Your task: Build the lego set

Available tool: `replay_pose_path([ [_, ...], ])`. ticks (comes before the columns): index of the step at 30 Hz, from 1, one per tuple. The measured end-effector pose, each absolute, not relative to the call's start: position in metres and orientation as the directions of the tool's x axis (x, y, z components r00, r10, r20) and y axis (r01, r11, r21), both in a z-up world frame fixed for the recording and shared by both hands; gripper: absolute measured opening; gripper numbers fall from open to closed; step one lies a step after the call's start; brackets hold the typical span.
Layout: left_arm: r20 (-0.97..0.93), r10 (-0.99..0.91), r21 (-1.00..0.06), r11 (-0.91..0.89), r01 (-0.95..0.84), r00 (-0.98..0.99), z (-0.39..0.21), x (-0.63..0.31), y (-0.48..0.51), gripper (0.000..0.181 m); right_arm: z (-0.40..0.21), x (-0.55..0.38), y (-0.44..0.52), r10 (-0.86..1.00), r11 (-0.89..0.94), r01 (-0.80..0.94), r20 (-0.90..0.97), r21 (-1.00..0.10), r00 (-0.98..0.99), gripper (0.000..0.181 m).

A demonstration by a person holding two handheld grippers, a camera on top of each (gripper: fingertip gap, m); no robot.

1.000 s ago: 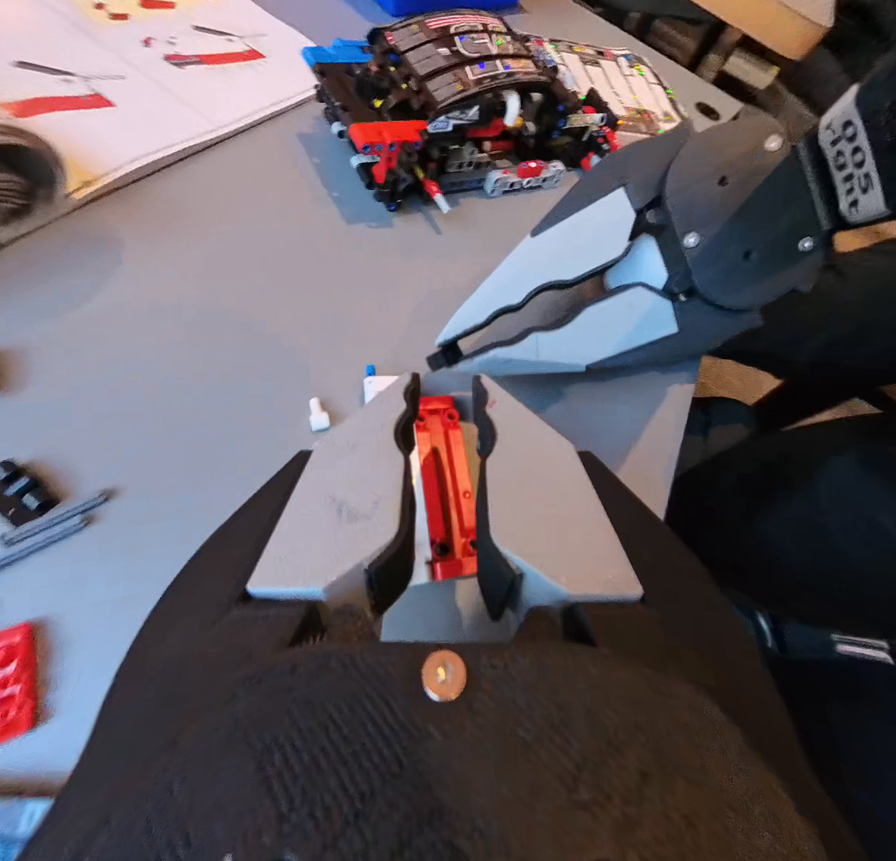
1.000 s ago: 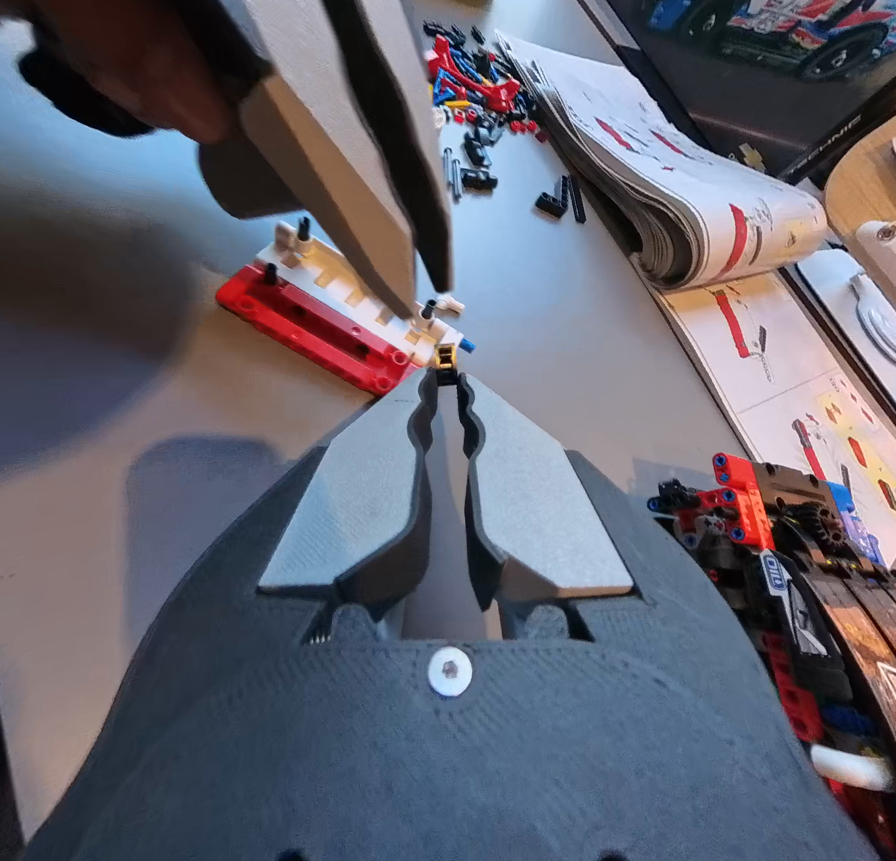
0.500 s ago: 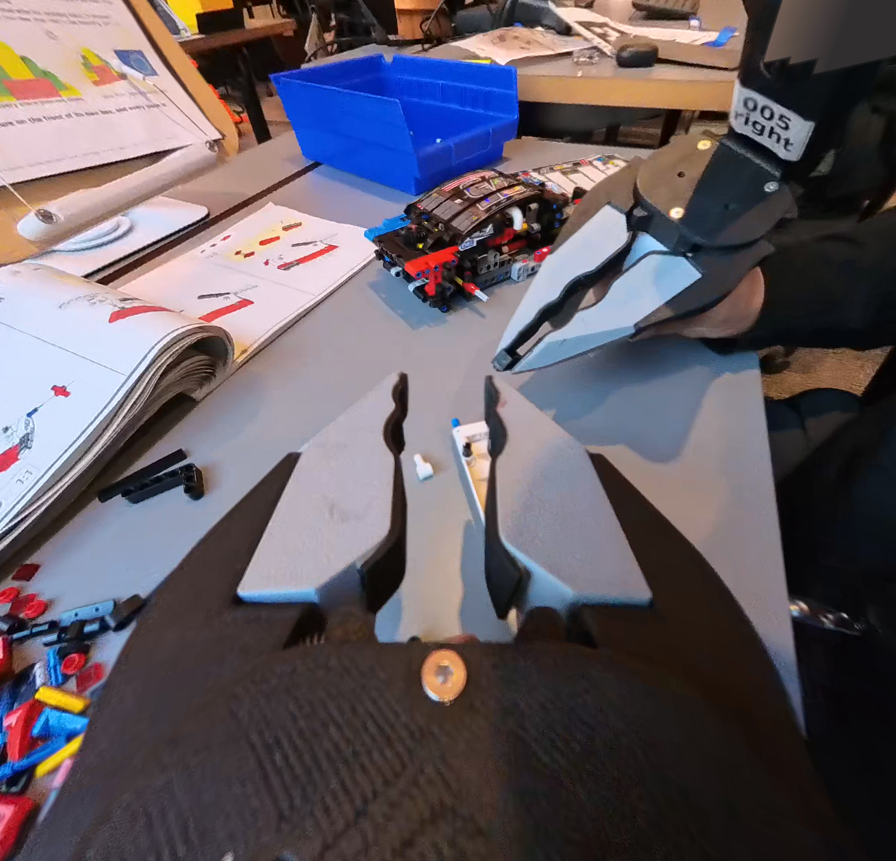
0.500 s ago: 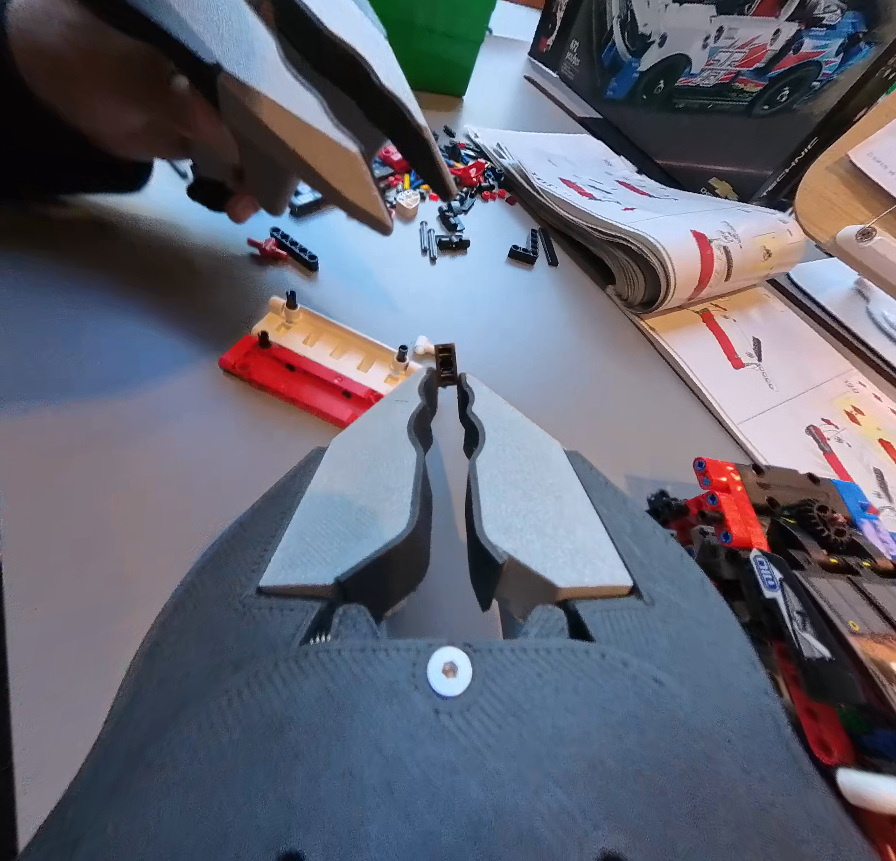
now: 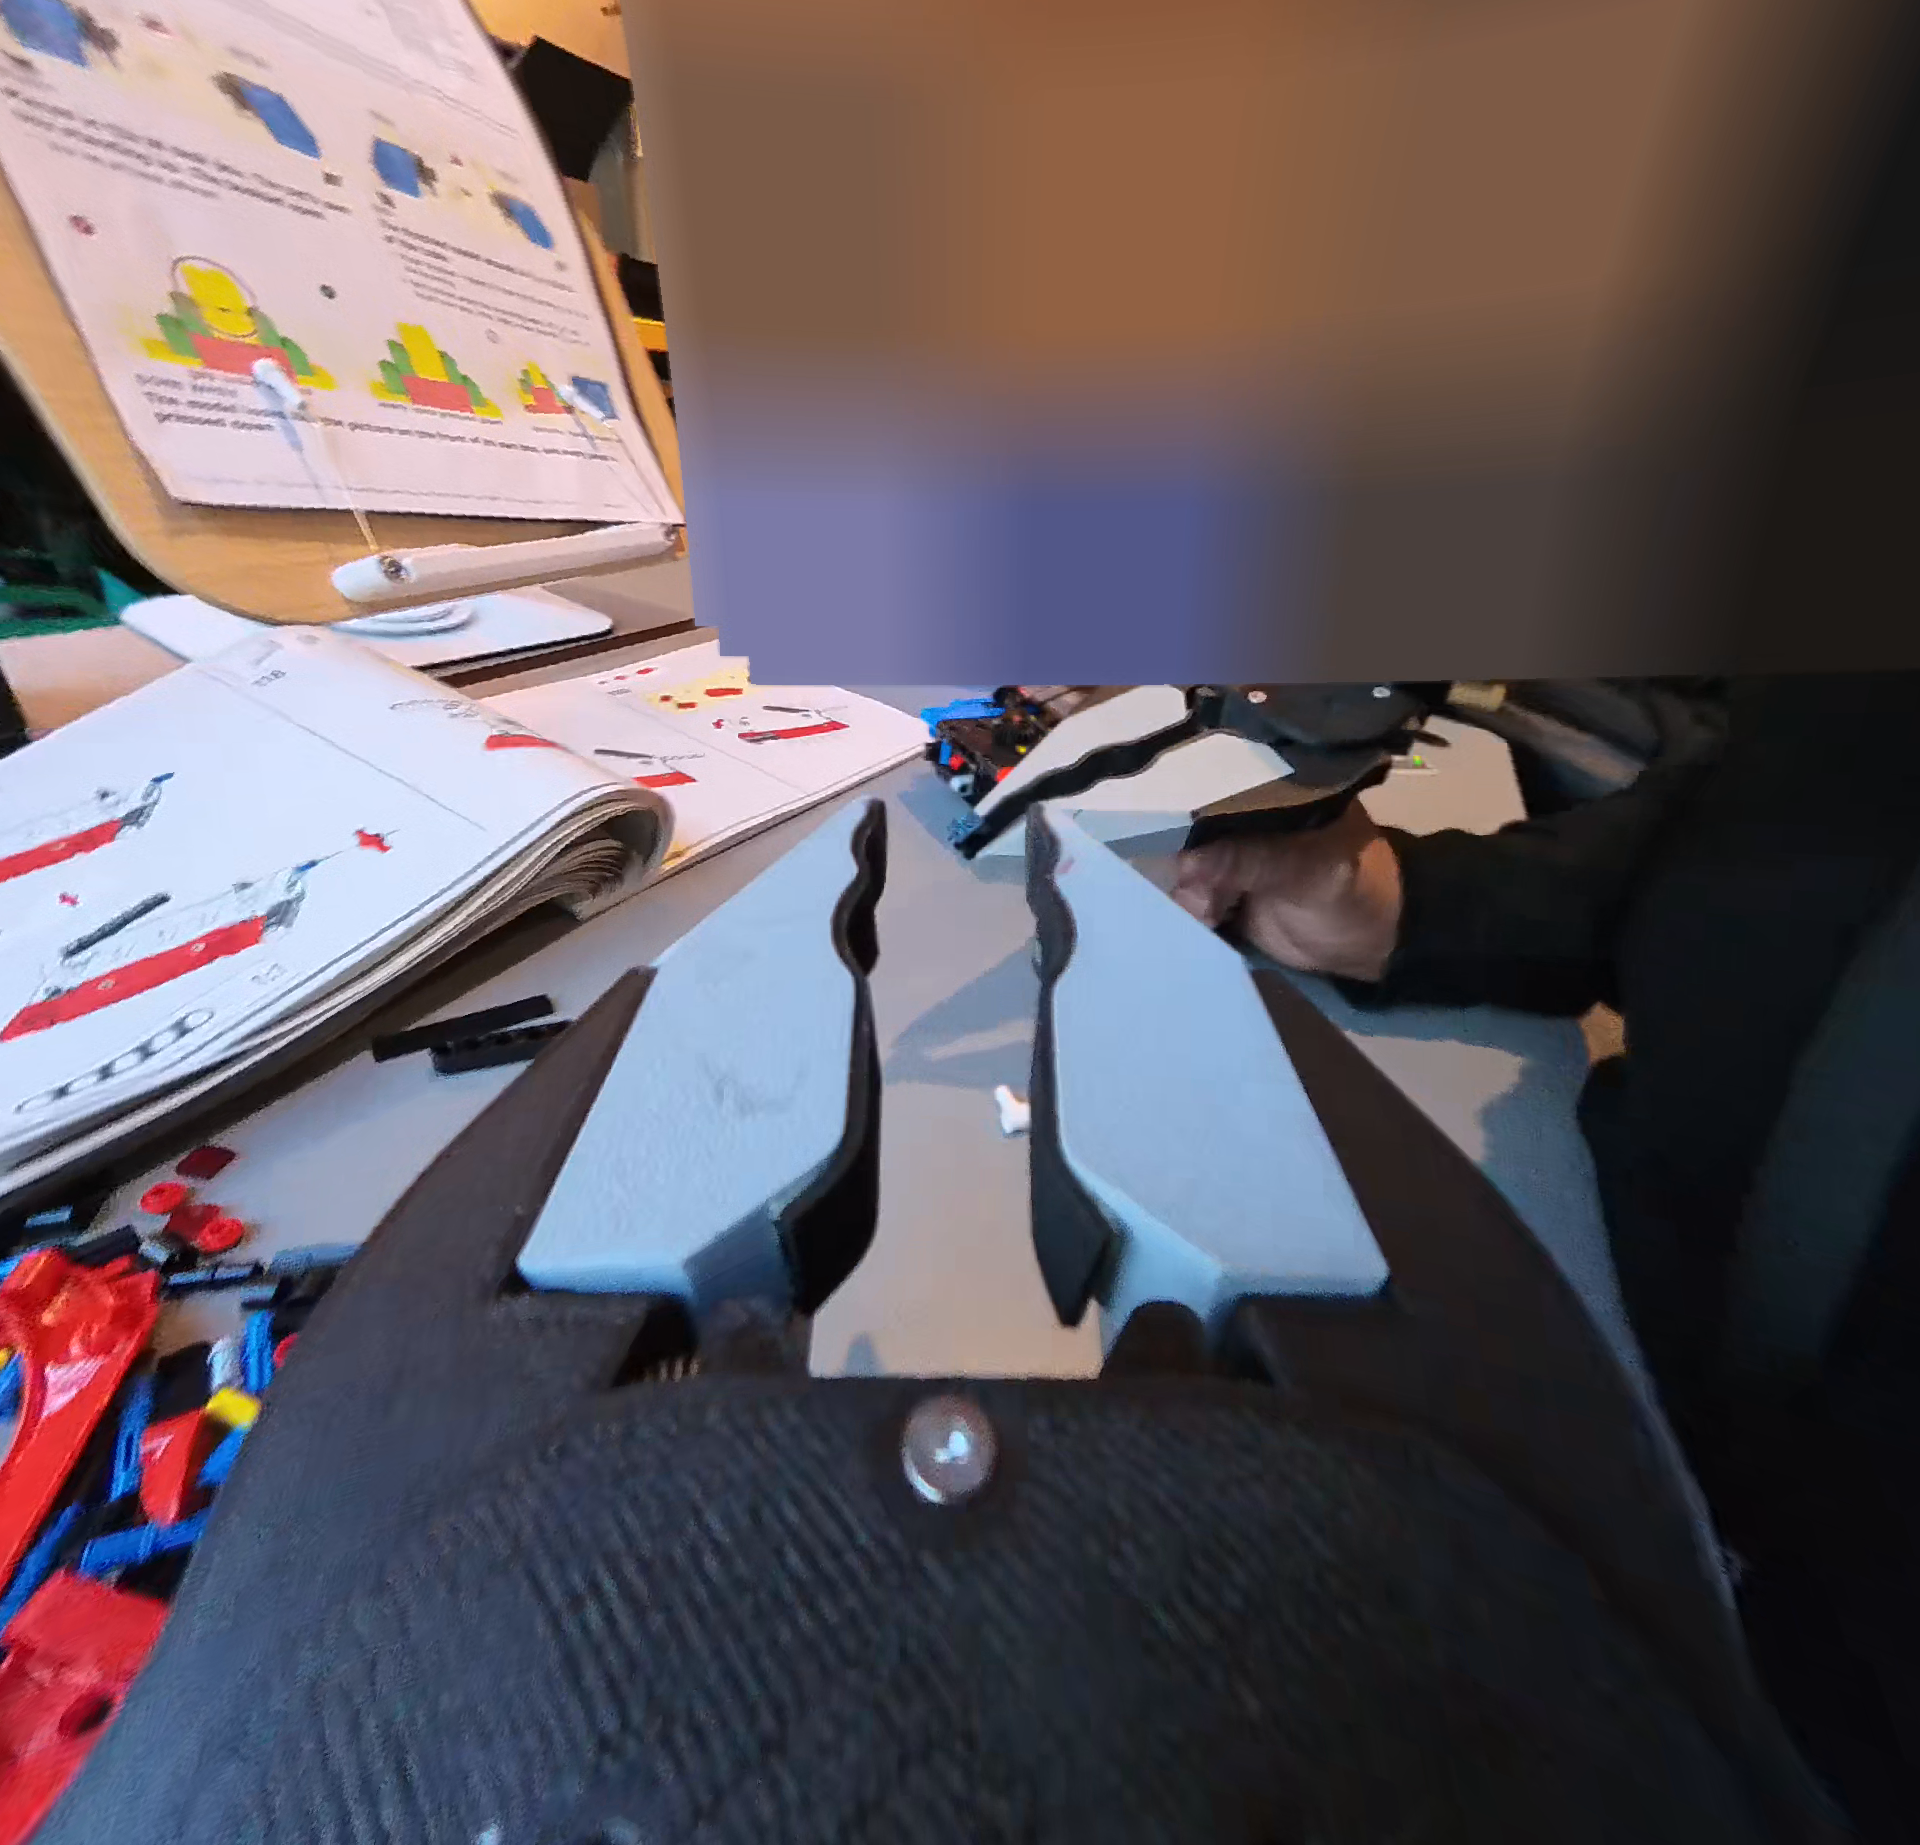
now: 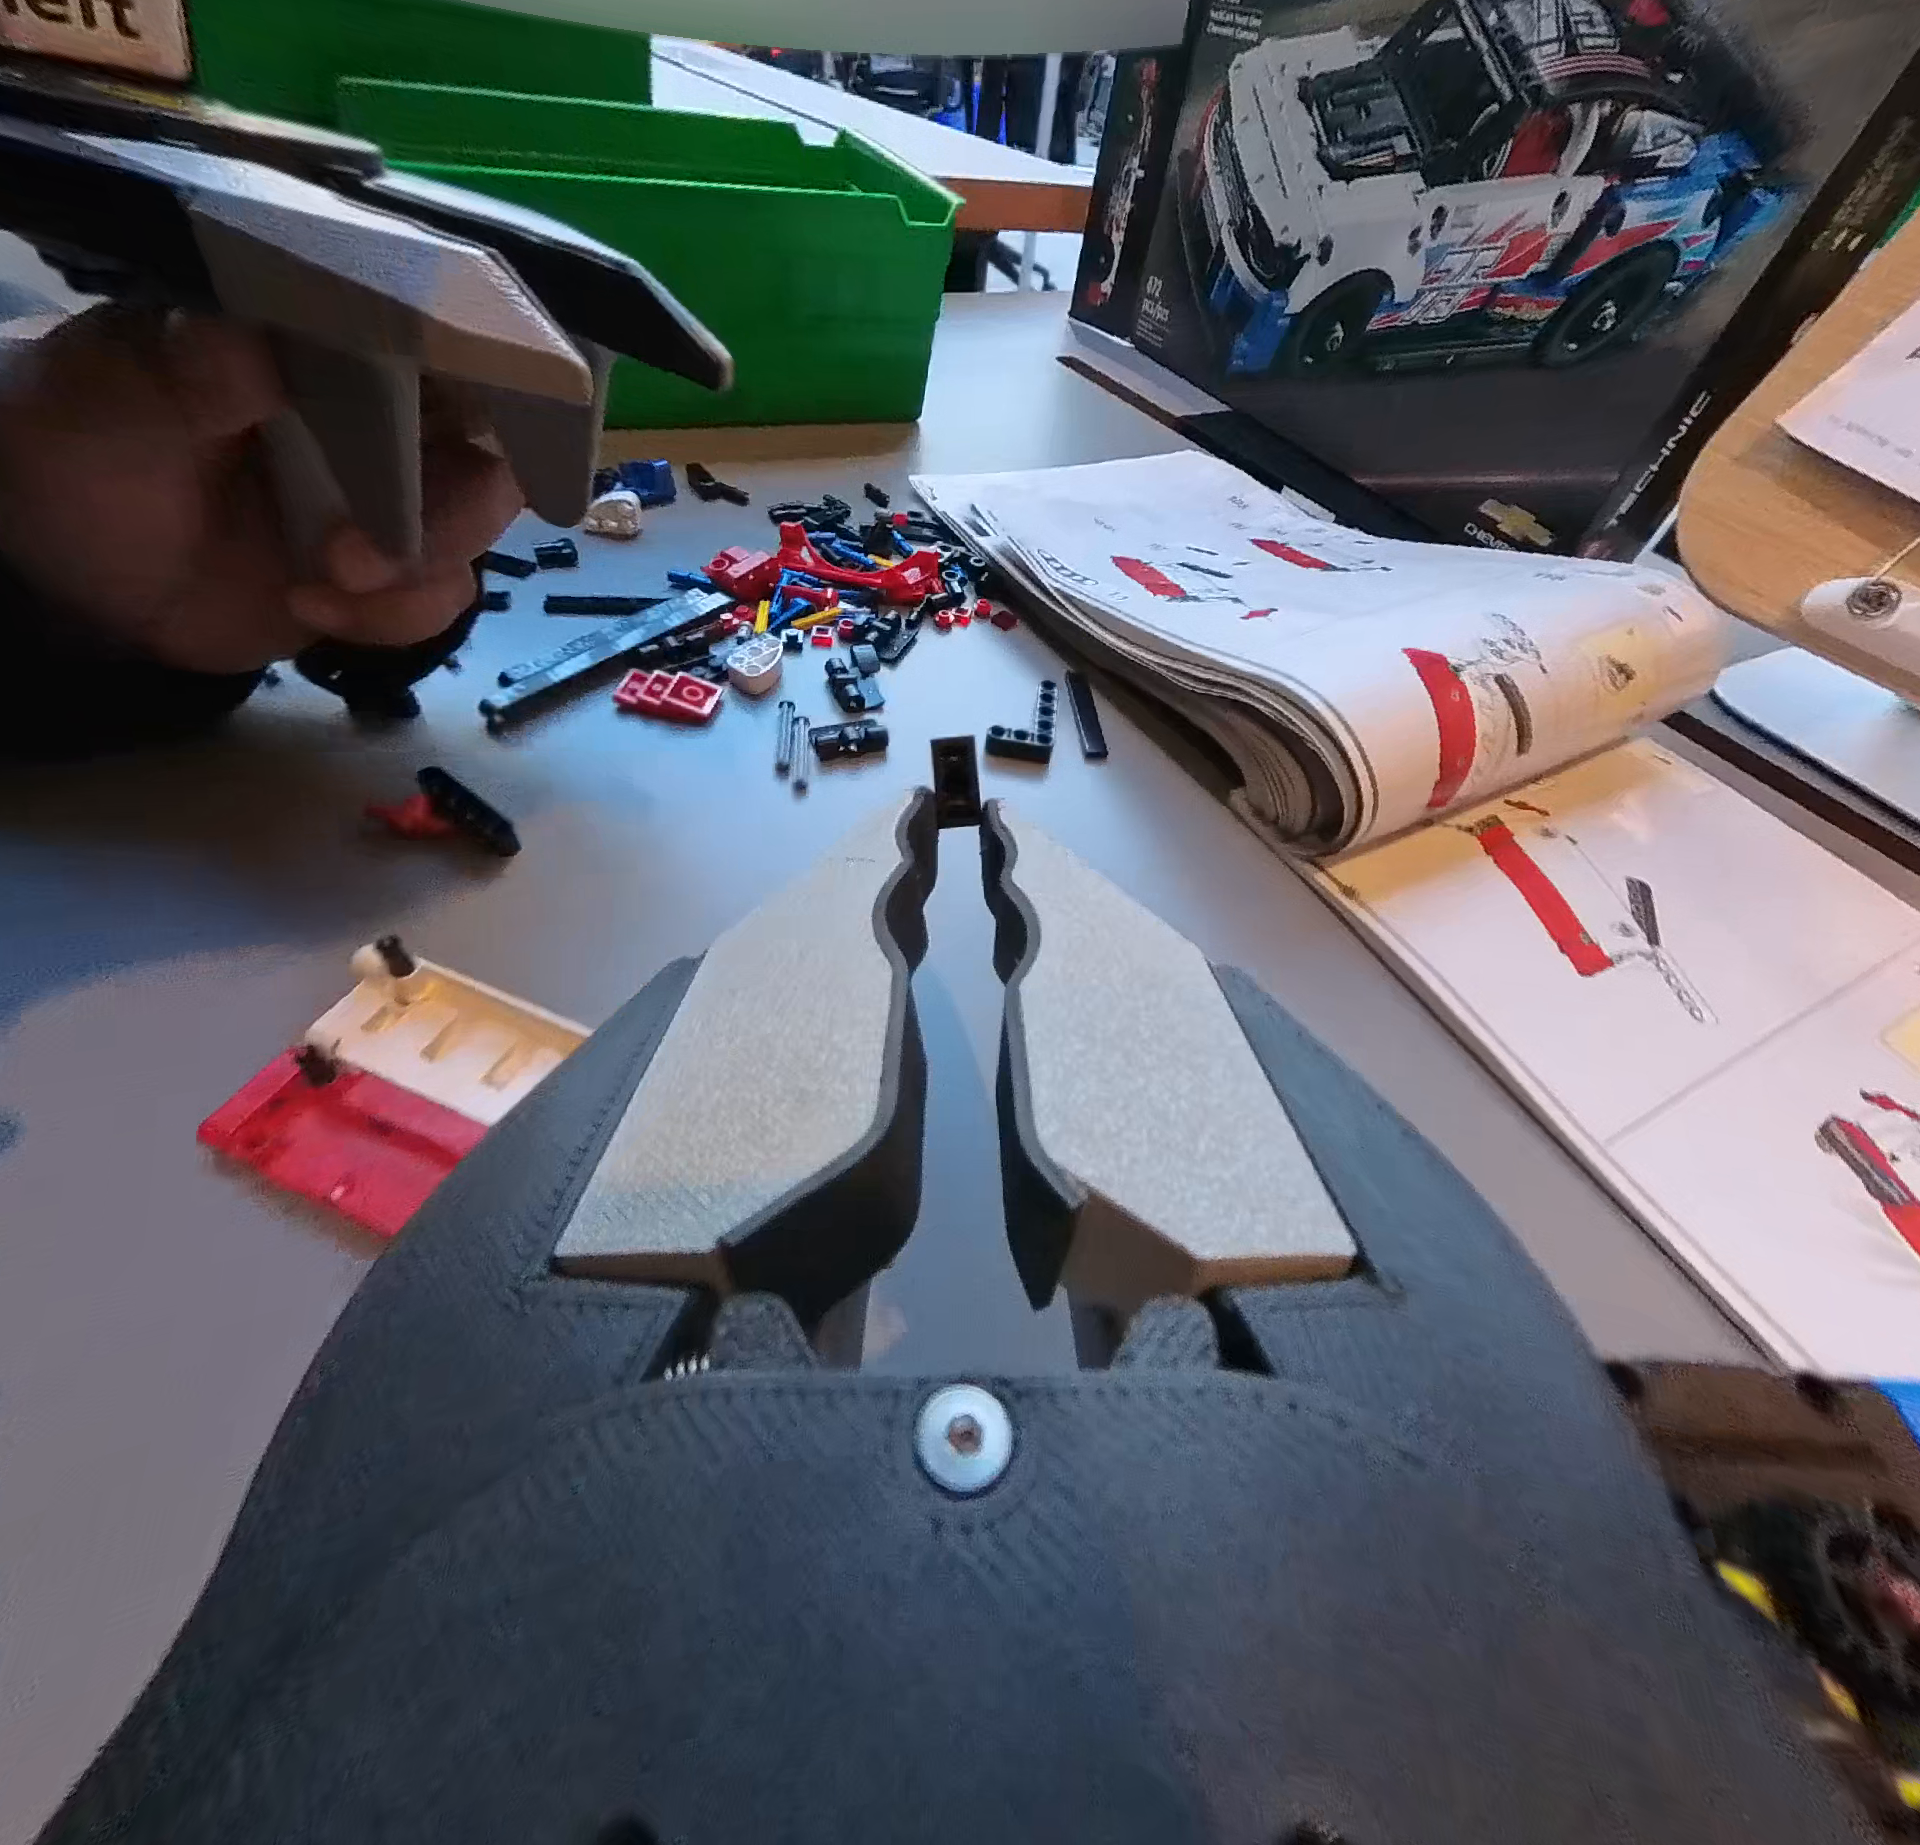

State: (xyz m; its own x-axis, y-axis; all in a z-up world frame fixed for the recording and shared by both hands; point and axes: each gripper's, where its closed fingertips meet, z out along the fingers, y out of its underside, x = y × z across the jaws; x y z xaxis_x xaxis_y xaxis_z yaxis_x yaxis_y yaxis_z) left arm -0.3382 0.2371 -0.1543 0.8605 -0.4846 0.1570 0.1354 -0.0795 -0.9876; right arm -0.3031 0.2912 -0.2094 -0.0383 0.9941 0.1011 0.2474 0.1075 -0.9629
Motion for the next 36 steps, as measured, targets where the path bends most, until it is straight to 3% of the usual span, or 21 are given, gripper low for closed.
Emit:
replay_pose_path([
  [5,0.29,-0.483,-0.957,-0.127,0.261,0.826,-0.157,-0.348,0.236,0.03,-0.208,-0.32,0.289,0.99,0.137,0.237,0.122,-0.962,-0.077,0.006],
  [10,0.319,-0.483,-0.948,-0.17,0.27,0.815,-0.171,-0.34,0.237,0.03,-0.203,-0.324,0.285,0.989,0.115,0.201,0.093,-0.973,-0.115,0.006],
  [18,0.214,-0.556,-0.973,-0.192,0.127,0.803,-0.182,-0.304,0.236,0.03,-0.198,-0.328,0.28,0.982,0.02,0.174,-0.014,-0.984,-0.189,0.006],
  [36,0.251,-0.461,-0.965,-0.186,0.184,0.851,-0.174,-0.343,0.243,0.029,-0.202,-0.329,0.295,0.992,-0.001,0.199,-0.025,-0.98,-0.121,0.006],
])
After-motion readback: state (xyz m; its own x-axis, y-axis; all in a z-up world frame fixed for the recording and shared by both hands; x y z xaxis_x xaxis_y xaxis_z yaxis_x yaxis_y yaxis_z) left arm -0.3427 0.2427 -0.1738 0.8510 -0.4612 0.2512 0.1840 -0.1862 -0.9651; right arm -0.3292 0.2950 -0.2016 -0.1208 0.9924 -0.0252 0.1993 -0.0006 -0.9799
